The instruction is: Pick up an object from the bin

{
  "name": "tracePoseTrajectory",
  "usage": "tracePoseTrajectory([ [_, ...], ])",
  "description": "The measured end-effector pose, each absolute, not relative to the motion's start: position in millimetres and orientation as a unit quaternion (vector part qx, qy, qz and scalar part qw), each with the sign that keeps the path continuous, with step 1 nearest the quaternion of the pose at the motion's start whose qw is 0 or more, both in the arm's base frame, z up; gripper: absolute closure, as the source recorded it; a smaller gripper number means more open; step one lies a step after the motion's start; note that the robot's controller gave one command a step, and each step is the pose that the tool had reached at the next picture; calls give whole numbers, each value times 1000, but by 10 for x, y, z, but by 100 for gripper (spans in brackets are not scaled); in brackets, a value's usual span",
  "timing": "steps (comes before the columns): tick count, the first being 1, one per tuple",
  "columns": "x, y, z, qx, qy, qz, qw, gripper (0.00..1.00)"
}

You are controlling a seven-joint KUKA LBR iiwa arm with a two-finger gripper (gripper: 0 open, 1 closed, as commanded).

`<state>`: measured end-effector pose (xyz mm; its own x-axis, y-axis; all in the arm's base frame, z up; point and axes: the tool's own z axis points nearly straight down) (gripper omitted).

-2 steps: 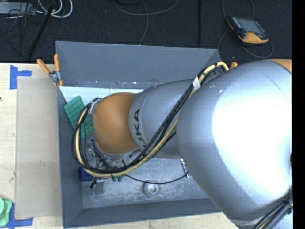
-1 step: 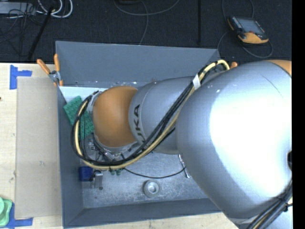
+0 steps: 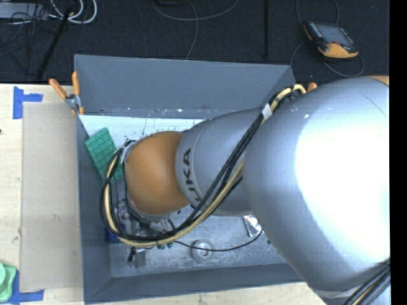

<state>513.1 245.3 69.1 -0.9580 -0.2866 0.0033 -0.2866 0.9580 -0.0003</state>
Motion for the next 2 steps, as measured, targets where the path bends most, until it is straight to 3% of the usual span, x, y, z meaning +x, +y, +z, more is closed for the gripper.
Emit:
tracePoseTrajectory([
  [1, 5139, 2444, 692, 143, -990, 0, 1, 100],
  [2, 5178, 2445, 1961, 182, -983, -1, -4, 100],
])
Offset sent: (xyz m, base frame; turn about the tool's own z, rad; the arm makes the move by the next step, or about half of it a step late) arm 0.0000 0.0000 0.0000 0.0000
